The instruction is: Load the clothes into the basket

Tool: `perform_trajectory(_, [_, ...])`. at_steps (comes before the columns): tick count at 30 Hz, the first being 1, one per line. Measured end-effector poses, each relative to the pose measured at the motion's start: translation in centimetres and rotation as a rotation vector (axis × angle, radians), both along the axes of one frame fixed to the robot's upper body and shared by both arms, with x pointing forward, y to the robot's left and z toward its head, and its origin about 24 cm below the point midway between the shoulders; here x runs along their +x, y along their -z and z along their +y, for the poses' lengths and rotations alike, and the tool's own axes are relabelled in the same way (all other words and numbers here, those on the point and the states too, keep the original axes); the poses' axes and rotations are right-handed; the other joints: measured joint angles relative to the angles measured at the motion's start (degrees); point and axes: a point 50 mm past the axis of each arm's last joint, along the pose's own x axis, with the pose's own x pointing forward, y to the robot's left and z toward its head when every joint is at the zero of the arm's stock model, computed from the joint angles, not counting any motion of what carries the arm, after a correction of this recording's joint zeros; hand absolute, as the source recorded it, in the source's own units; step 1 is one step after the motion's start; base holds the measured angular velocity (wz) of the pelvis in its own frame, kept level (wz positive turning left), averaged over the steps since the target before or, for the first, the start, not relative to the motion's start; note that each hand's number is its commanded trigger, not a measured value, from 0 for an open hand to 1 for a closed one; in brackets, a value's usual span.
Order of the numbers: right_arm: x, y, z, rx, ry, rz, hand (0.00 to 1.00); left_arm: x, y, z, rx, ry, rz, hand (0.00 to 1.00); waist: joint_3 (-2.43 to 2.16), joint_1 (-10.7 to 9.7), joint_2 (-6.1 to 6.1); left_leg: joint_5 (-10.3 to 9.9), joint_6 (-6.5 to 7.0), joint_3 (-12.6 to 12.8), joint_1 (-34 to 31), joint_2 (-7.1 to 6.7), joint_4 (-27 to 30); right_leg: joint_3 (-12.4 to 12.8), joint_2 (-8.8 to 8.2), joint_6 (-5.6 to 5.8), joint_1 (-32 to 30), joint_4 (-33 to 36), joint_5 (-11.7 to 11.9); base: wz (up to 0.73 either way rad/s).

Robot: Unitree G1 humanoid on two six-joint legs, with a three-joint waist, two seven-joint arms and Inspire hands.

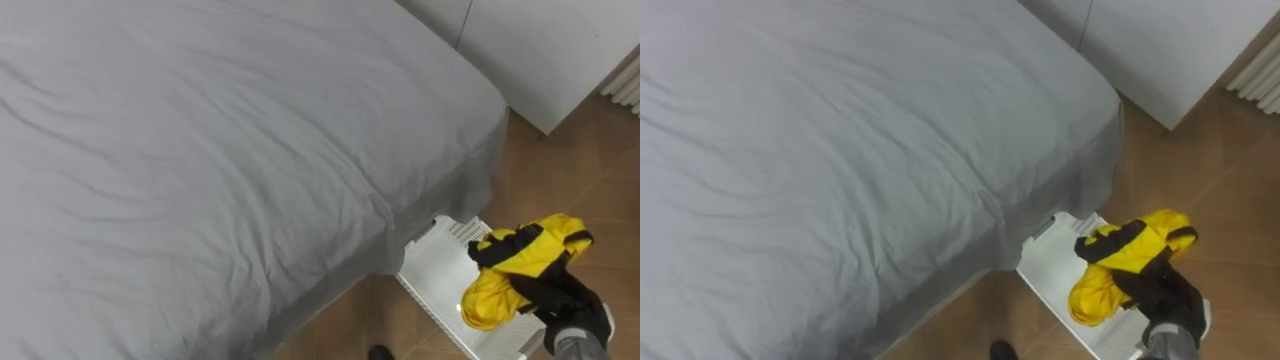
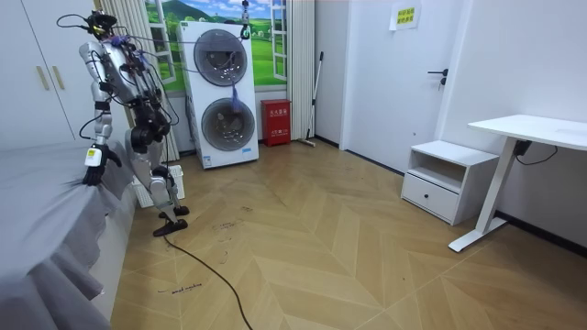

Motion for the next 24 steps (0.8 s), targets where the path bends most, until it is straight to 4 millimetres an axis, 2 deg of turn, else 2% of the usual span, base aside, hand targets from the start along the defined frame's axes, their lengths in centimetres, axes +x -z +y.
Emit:
perform_trajectory(7, [0.9,-0.2,0.0,0.026,0.052,-0.021,0.0,0.6,-0.2,0.0,0.014,0.0,-0.022,0.0,0.02,0.6,-0.18,0.1,-0.24,-1.2,-1.4,0.17,0.7,-1.1,-0.05,-0.45,0.2,-0.9,0.3,0.09])
perform_trajectory(12, [0.5,0.1,-0.1,0.032,0.063,-0.011,0.0,0.7,-0.2,0.1,0.016,-0.001,-0.031,0.0,0.01,0.5,-0.37,0.3,-0.51,-2.0,-1.2,0.53,0.7,-2.4,-0.06,-0.79,1.6,-2.6,0.6,0.1])
perform_trajectory(18, [-0.4,0.7,-0.3,0.028,0.078,0.015,0.0,0.6,-0.1,0.0,0.017,0.009,-0.03,0.0,-0.03,0.5,-0.31,0.3,-0.51,-1.9,-1.1,0.56,0.6,-2.6,-0.11,-0.75,1.9,-3.3,0.8,0.01])
perform_trajectory(24, [-0.2,0.5,-0.4,0.01,0.081,-0.006,0.0,0.7,-0.2,-0.1,0.018,0.015,-0.034,0.0,-0.09,0.6,-0.2,0.3,-0.52,-2.6,-1.1,0.67,0.6,-3.2,-0.16,-0.8,2.3,-3.4,0.8,0.04])
